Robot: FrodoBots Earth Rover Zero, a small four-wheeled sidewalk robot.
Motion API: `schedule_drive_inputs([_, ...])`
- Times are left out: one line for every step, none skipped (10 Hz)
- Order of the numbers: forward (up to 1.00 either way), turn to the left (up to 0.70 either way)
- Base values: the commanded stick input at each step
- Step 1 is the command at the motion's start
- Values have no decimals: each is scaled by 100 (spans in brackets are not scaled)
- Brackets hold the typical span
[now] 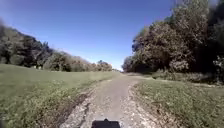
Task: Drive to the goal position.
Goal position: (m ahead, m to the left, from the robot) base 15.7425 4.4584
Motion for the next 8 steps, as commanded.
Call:
schedule_drive_inputs([50, 0])
schedule_drive_inputs([50, 0])
schedule_drive_inputs([50, 0])
schedule_drive_inputs([50, 0])
schedule_drive_inputs([50, 0])
schedule_drive_inputs([50, 0])
schedule_drive_inputs([50, 0])
schedule_drive_inputs([50, 0])
